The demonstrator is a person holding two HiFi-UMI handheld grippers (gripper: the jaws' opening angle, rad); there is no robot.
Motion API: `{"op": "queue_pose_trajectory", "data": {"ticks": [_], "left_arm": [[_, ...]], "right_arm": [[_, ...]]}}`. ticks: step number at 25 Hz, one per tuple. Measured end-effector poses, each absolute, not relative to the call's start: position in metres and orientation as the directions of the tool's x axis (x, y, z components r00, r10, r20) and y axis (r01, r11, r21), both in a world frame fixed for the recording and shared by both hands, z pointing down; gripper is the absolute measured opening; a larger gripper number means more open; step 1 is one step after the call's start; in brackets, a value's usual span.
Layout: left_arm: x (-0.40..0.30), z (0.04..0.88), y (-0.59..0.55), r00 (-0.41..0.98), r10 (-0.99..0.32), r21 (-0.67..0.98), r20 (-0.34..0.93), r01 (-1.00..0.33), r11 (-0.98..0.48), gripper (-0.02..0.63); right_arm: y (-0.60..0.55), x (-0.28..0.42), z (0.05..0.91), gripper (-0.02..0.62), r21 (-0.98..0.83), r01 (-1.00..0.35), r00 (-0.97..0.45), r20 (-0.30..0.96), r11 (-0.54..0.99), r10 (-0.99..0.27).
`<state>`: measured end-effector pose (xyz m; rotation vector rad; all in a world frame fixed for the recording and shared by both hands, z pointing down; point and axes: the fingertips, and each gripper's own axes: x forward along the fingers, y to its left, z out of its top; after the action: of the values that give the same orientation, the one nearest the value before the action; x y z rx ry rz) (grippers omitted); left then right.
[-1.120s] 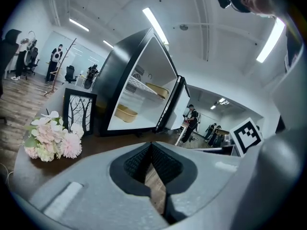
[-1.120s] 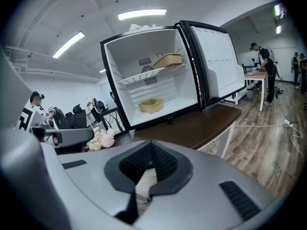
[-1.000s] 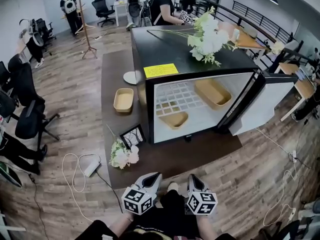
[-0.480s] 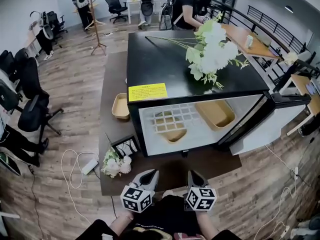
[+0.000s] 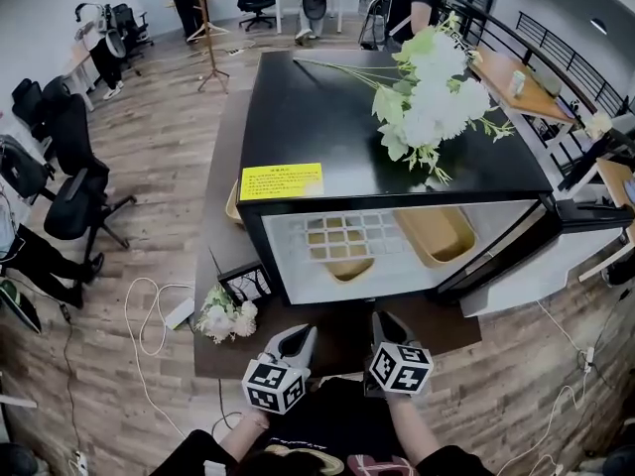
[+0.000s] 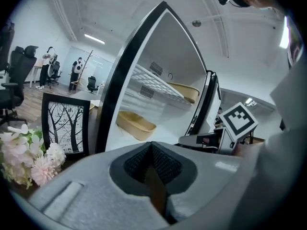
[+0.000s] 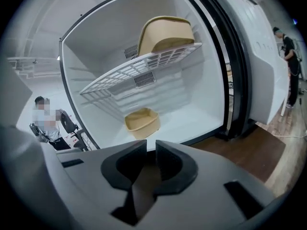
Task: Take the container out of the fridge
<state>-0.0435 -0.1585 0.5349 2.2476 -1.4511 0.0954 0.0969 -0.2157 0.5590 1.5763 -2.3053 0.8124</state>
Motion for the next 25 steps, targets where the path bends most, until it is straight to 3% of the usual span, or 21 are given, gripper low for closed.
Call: {"op": "queue_pose_trajectory", "data": {"ticks": [12, 25], "left_arm": [[-0.073, 0.535, -0.161, 0.424, -0.843, 0.377, 0.33, -0.878, -0.295, 0.008], [-0.086, 0.533, -0.167, 0.412, -0.849, 0.348, 0.331, -0.89, -0.296, 0.008]], "right_arm": [[-0.264, 0.077, 0.552, 0.148, -0.424, -0.899, -0.328, 0.489, 0.108, -0.808], [-0.311, 0.068, 0.565, 0.156, -0.442, -0.895, -0.23, 0.573, -0.06, -0.787]]}}
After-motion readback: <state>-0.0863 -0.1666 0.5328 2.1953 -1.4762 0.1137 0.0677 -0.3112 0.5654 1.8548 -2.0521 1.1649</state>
